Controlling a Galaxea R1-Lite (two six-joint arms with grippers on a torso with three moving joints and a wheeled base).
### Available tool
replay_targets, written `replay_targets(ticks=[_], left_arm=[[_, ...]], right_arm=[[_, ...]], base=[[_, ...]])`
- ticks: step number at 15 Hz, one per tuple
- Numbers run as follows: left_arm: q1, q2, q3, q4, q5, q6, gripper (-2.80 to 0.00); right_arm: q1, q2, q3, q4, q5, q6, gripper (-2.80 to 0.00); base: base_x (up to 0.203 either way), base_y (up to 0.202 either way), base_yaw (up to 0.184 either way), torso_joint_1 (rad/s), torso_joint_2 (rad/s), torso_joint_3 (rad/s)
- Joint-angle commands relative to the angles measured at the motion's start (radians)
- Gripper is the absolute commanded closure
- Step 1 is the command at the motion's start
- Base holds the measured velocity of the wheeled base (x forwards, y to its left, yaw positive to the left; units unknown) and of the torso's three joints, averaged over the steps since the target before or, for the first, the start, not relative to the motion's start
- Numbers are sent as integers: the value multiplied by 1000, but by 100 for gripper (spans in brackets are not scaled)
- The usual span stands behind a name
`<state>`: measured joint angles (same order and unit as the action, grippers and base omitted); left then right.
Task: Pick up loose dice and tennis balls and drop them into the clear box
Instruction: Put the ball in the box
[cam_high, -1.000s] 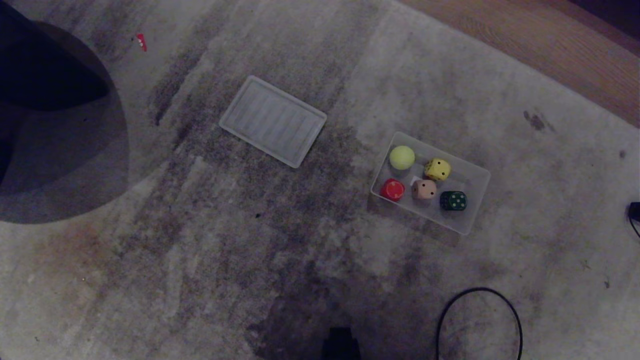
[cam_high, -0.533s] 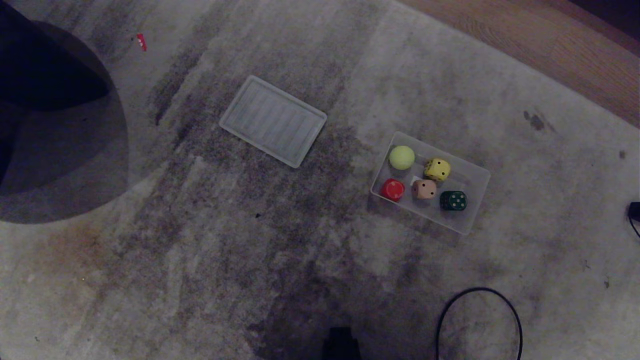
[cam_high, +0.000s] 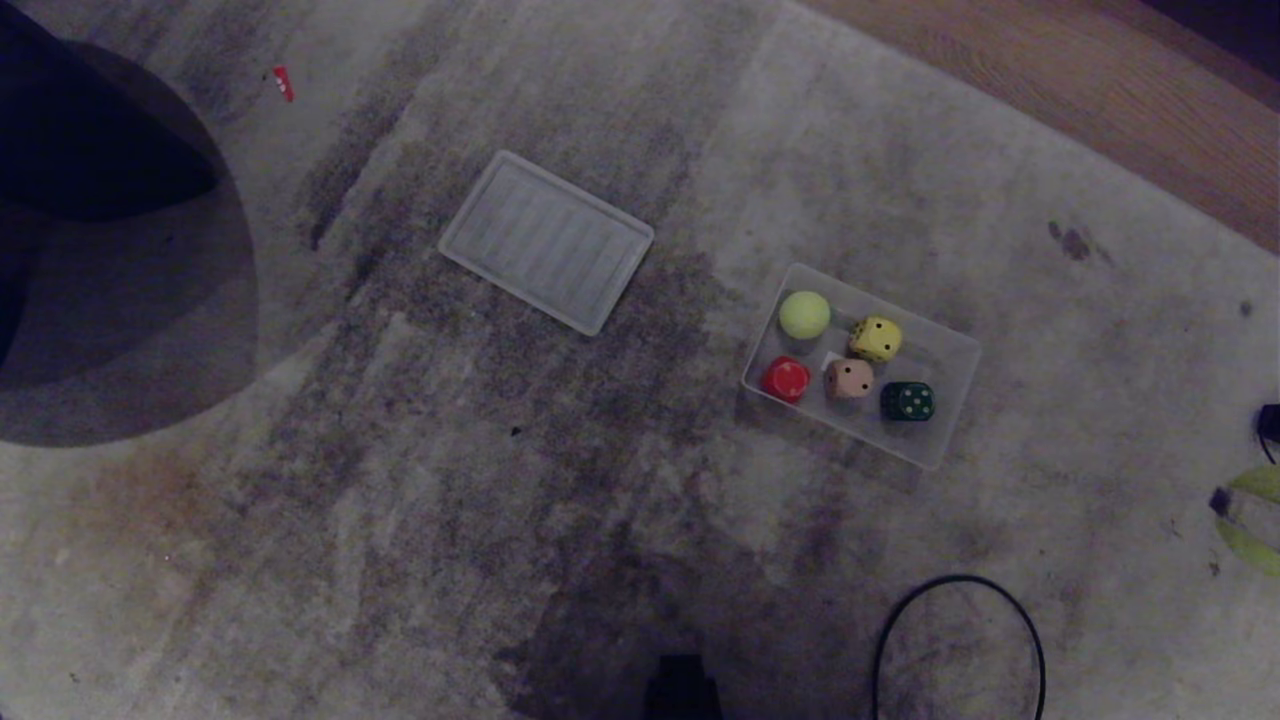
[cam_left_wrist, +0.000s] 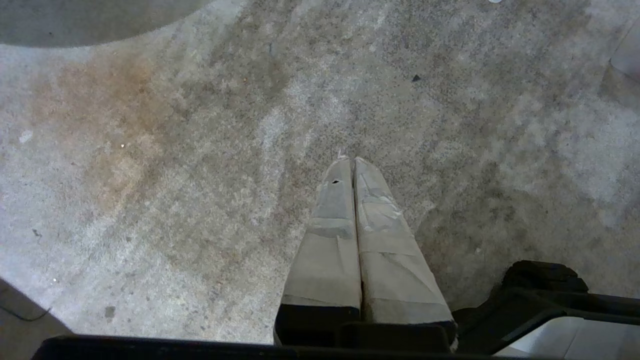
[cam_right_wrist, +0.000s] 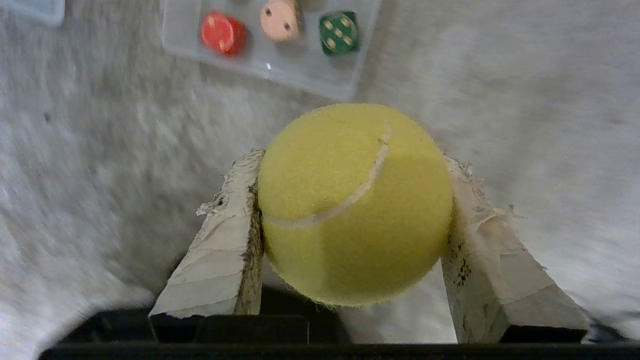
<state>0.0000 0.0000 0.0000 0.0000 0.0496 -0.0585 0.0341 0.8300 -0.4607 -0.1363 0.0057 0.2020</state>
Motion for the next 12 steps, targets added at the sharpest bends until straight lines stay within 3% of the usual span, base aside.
replay_targets(ticks=[1,6,12], left_arm=[[0,2,2,0,1,-1,0],[0,2,2,0,1,-1,0],[0,1,2,0,1,-1,0]], right_arm=[[21,359,-26,-190,1,74,0],[97,780,-150,-491,5,287,0],[112,1131,-327,-803,7,379,0]], base=[[0,0,0,0,0,0],[0,0,0,0,0,0],[0,0,0,0,0,0]])
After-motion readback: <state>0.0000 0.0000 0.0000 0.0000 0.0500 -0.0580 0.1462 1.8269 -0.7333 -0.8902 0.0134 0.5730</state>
